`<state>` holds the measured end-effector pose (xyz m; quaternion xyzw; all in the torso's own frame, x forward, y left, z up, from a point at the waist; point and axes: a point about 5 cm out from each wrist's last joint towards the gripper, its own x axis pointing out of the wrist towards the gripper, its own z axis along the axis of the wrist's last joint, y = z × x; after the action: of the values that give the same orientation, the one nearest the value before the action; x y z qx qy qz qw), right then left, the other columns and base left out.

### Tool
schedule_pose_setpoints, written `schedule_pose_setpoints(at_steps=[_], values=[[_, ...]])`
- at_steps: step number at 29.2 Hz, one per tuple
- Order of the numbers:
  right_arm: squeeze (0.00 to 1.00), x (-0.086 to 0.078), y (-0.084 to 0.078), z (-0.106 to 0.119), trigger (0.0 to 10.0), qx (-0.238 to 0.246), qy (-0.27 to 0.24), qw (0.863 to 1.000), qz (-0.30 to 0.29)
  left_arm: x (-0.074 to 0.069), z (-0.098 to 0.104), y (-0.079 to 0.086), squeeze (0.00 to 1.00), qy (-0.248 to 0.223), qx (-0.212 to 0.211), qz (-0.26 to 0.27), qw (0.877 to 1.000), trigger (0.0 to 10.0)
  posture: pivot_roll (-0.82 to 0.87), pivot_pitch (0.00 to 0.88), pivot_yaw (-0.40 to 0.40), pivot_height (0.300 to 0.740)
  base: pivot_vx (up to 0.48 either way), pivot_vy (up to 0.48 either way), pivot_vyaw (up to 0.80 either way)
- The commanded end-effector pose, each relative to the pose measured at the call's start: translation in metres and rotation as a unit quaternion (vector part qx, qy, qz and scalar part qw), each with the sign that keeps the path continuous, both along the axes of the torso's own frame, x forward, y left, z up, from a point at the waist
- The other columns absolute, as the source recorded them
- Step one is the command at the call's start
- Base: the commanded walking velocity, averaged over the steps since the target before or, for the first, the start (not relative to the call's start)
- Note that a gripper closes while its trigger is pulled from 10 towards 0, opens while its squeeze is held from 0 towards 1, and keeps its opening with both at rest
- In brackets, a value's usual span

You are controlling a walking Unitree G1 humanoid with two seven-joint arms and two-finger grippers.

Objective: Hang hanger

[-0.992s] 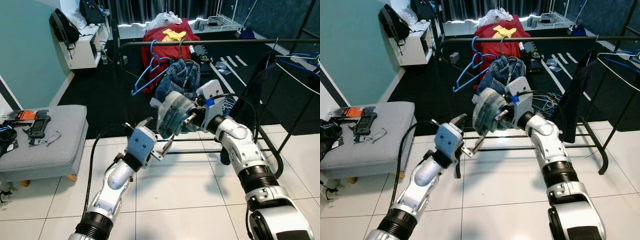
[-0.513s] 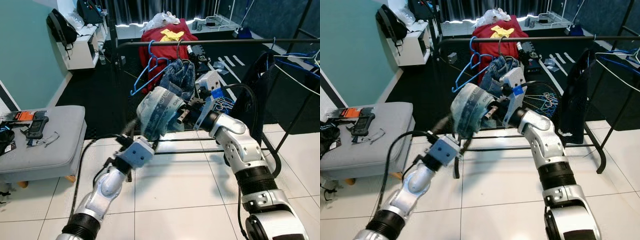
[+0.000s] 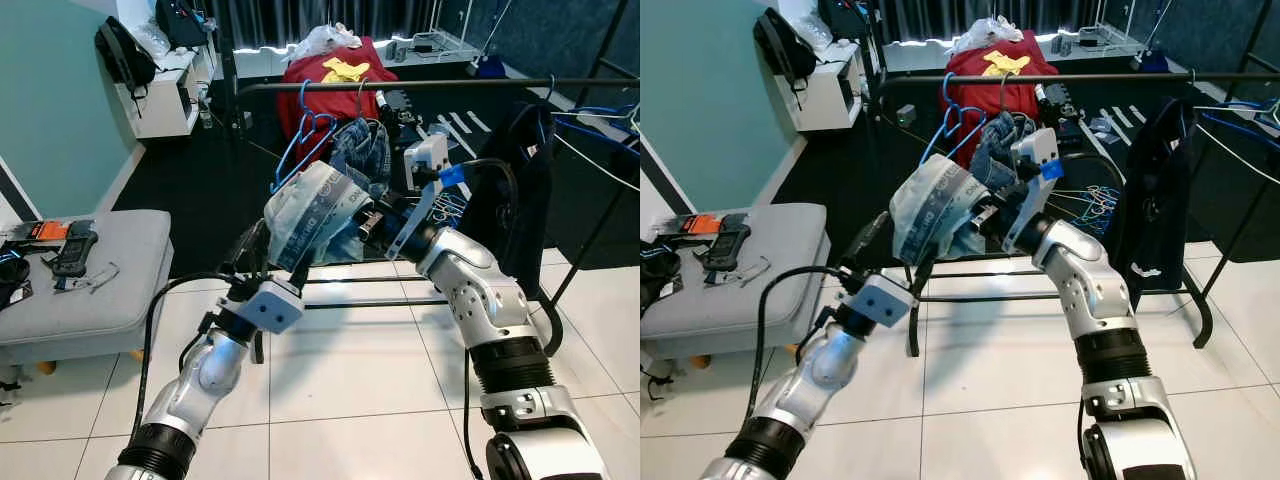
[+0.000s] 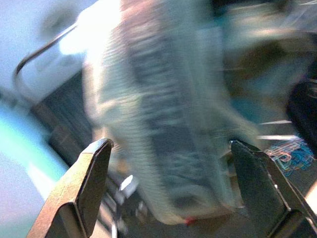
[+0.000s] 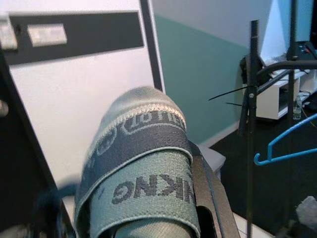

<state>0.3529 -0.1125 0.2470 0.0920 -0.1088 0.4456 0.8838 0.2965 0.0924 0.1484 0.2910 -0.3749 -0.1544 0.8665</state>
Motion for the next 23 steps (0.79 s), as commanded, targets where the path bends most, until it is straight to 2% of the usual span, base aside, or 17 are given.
schedule_pose_setpoints(at_steps=[1,4,7,8,9,14,17,23], values=[[0.0,-0.001,0.002,0.011,0.0,0.019,-0.006,1.0,0.006,-0.004,-0.011,-0.002,0.0,-0.001,0.042,-0.012,0.999,10.0,-0.13,0.068,-0.011,0.74,0.0,0.0,0.0],[0.0,-0.001,0.002,0.012,0.0,0.024,-0.004,1.0,0.006,-0.005,-0.014,-0.004,0.0,-0.004,0.053,-0.015,0.998,10.0,-0.13,0.068,-0.011,0.74,0.0,0.0,0.0],[0.0,-0.002,0.002,0.021,0.0,0.059,0.007,0.998,0.015,-0.001,-0.013,0.0,0.0,-0.028,0.06,0.024,0.998,10.0,-0.15,0.065,-0.02,0.74,0.0,0.0,0.0],[0.0,-0.004,0.003,0.027,0.0,0.082,0.015,0.996,0.029,0.006,-0.004,0.002,0.0,-0.063,0.044,0.074,0.994,10.0,-0.15,0.062,-0.028,0.74,0.0,0.0,0.0],[0.0,-0.004,0.003,0.027,0.0,0.082,0.015,0.996,0.029,0.006,-0.004,0.002,0.0,-0.063,0.044,0.074,0.994,10.0,-0.15,0.062,-0.028,0.74,0.0,0.0,0.0],[0.0,-0.006,0.009,0.029,0.0,0.096,0.024,0.994,0.044,0.015,0.008,0.003,0.0,-0.113,0.012,0.143,0.983,10.0,-0.16,0.061,-0.033,0.74,0.0,0.0,0.0],[0.0,-0.008,0.013,0.029,0.0,0.102,0.029,0.993,0.051,0.02,0.013,0.005,0.0,-0.135,-0.003,0.172,0.976,10.0,-0.16,0.062,-0.035,0.74,0.0,0.0,0.0],[0.0,-0.009,0.016,0.028,0.0,0.106,0.033,0.992,0.055,0.022,0.018,0.006,0.0,-0.151,-0.019,0.19,0.97,10.0,-0.16,0.062,-0.036,0.74,0.0,0.0,0.0]])
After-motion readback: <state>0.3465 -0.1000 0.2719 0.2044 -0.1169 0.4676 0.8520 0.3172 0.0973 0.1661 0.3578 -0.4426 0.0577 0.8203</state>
